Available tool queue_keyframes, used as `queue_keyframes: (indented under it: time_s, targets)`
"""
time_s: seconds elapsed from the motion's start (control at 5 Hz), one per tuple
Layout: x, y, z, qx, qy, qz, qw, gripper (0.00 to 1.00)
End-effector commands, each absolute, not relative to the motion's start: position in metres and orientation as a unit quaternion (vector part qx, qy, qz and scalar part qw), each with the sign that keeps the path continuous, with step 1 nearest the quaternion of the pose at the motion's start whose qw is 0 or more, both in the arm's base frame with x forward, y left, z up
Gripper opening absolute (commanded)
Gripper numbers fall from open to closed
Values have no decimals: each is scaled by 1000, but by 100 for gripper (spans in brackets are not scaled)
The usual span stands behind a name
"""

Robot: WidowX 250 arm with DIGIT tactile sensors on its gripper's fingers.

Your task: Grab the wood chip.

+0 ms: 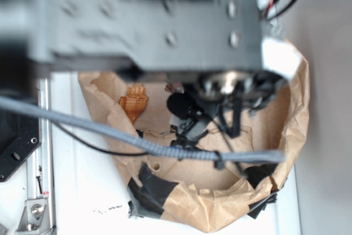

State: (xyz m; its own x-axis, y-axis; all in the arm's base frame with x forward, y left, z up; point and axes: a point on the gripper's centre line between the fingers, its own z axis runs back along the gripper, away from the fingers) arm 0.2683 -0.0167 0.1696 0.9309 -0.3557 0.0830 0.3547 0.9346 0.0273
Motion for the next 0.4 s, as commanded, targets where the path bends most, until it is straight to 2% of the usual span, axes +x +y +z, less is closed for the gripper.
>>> queue_keyframes:
  time_s: [0.0,0.2]
  targets:
    - [257,-42,230,4,-85,75,994,0]
    - [258,-42,224,-6,-90,79,993,0]
